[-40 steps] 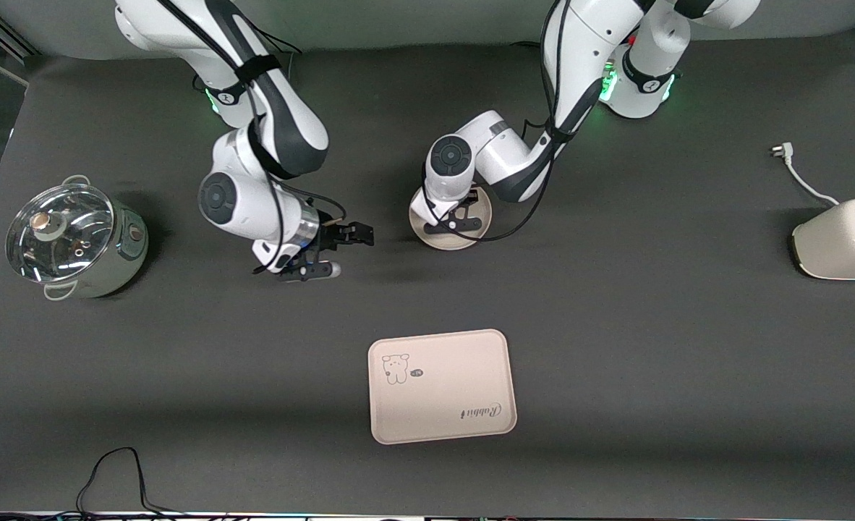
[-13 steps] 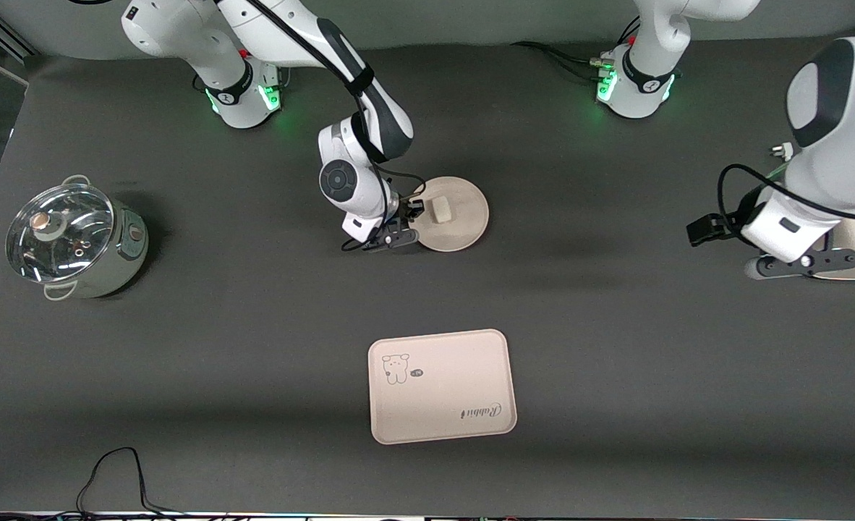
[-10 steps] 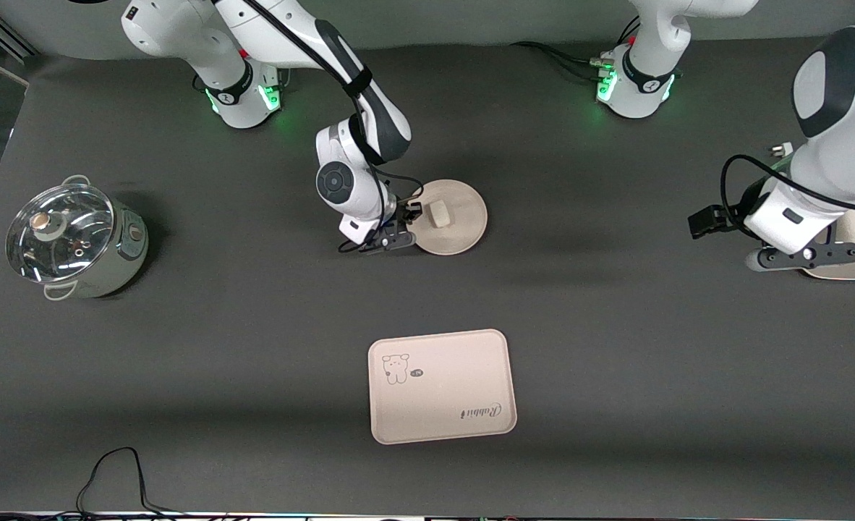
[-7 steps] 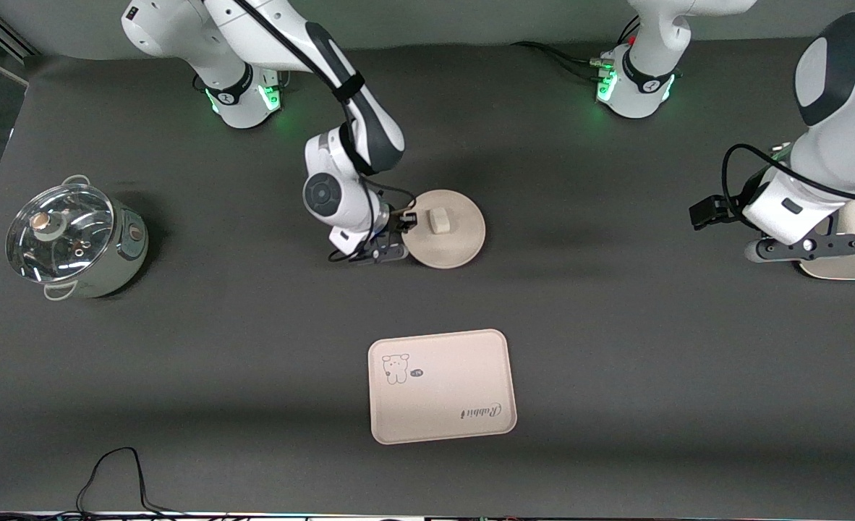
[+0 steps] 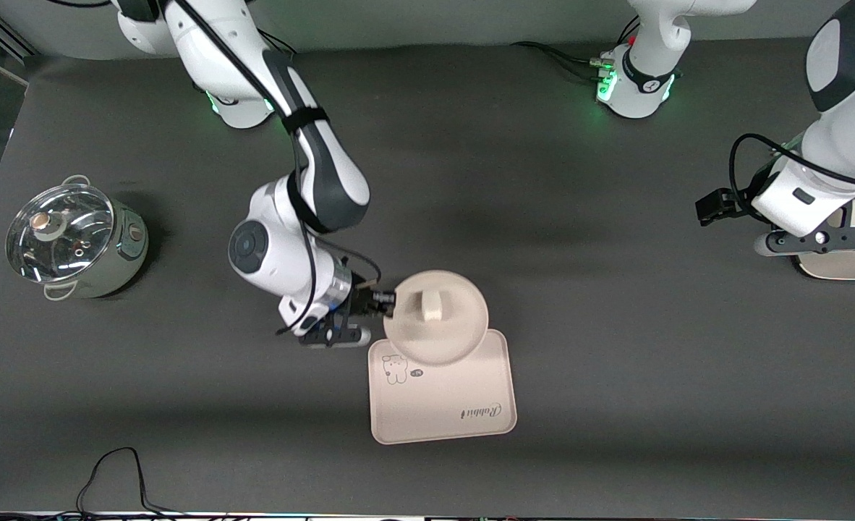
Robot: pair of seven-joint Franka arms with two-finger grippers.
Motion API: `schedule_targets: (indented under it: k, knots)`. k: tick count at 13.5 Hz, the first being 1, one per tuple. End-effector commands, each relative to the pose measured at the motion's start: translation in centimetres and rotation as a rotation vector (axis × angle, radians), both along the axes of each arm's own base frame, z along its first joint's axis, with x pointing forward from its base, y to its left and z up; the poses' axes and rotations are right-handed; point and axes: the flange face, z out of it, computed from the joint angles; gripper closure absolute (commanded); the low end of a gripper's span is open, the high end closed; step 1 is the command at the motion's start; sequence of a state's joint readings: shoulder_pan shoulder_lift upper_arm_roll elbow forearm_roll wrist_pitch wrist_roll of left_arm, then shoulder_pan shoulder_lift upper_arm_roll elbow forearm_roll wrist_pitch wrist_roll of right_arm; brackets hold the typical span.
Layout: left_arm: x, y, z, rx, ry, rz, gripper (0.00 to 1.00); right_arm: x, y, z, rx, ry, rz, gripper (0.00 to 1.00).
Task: Place bun in plate and plate on tray
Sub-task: 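Carry the plate with the right gripper onto the white tray, then lower the plate onto the tray and open the right gripper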
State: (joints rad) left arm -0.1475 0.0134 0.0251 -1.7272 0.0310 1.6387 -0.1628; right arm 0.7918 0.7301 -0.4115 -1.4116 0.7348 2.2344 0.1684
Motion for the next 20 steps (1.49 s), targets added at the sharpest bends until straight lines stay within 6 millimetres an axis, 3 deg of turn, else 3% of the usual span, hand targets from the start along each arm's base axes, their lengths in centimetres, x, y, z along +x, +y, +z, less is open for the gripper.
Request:
schedule_targets:
  k: [1,2,5,9,10,11,12,14,16,19,20]
  knots:
    - [0.2,0.1,1.4,0.012,-0.009,-0.026,0.00,5.0,1.8,-1.8,0.019,-0.059,-0.057,1.00]
    - [0.4,0.1,1.3,0.012,-0.006,-0.028,0.00,6.6,0.9,-2.9,0.020,-0.100,-0.079,1.00]
    - [0.5,0.2,1.2,0.011,-0.006,-0.024,0.00,7.8,0.2,-8.6,0.098,-0.171,-0.151,1.00]
    - [0.7,0.2,1.1,0.011,-0.007,-0.025,0.00,7.7,-0.4,-10.9,0.104,-0.155,-0.112,1.00]
    - [0.7,0.2,1.0,0.011,-0.004,-0.025,0.00,7.8,-0.6,-10.9,0.106,-0.154,-0.117,0.73]
    - [0.7,0.1,1.0,0.011,-0.004,-0.026,0.00,7.8,-0.5,-10.8,0.108,-0.154,-0.118,0.18]
    - [0.7,0.1,0.9,0.011,-0.004,-0.026,0.00,7.8,-0.5,-10.6,0.109,-0.155,-0.120,0.01]
    - [0.7,0.1,0.9,0.012,-0.004,-0.026,0.00,7.9,-0.4,-9.7,0.116,-0.155,-0.118,0.00]
    - [0.7,0.1,0.9,0.013,-0.001,-0.026,0.00,8.0,-0.8,-7.2,0.114,-0.112,-0.094,0.00]
    - [0.7,0.1,0.9,0.013,0.002,-0.028,0.00,7.9,-3.7,0.4,0.015,-0.020,-0.036,0.00]
    - [0.6,0.1,0.9,0.013,0.003,-0.028,0.00,7.5,-5.6,2.9,-0.034,0.018,-0.018,0.00]
